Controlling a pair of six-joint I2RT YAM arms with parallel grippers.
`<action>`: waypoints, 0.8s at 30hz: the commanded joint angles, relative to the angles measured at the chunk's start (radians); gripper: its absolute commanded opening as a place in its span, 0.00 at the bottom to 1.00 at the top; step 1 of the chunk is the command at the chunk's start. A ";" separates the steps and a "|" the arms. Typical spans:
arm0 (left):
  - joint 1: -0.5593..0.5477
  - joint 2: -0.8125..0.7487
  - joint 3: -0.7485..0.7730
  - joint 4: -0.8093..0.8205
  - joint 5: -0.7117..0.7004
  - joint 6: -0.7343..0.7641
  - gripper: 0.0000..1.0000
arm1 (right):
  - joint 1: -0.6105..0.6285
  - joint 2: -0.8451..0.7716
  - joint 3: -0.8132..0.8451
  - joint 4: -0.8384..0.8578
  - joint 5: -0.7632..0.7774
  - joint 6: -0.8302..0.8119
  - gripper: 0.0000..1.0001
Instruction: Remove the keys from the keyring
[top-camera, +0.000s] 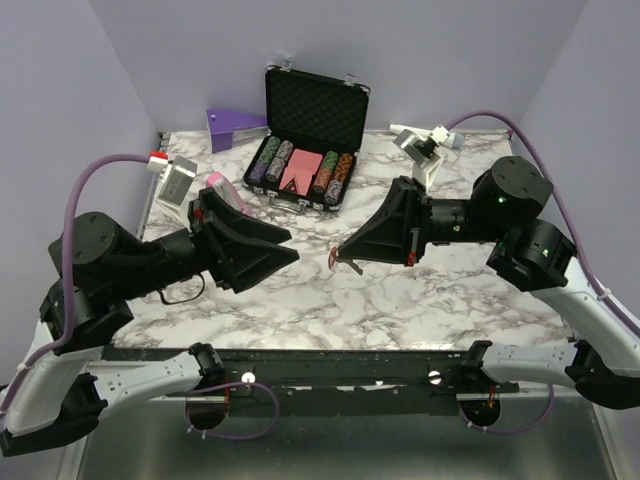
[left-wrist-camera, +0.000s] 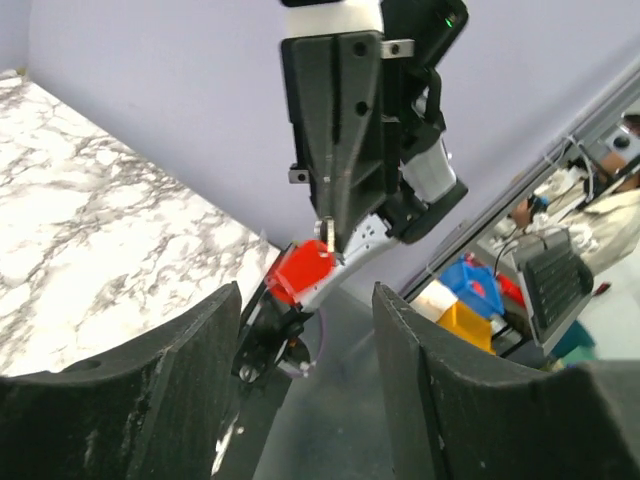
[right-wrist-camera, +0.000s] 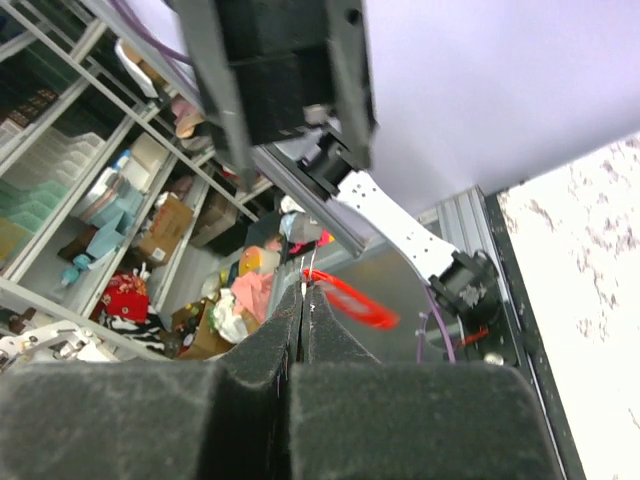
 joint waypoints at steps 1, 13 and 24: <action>0.007 -0.010 -0.098 0.229 -0.053 -0.124 0.62 | 0.000 -0.028 -0.040 0.190 0.052 0.057 0.01; 0.004 0.018 -0.198 0.430 0.010 -0.233 0.50 | 0.000 -0.008 -0.025 0.201 0.042 0.061 0.01; 0.004 0.030 -0.207 0.430 0.033 -0.241 0.25 | 0.000 -0.022 -0.034 0.206 0.063 0.061 0.01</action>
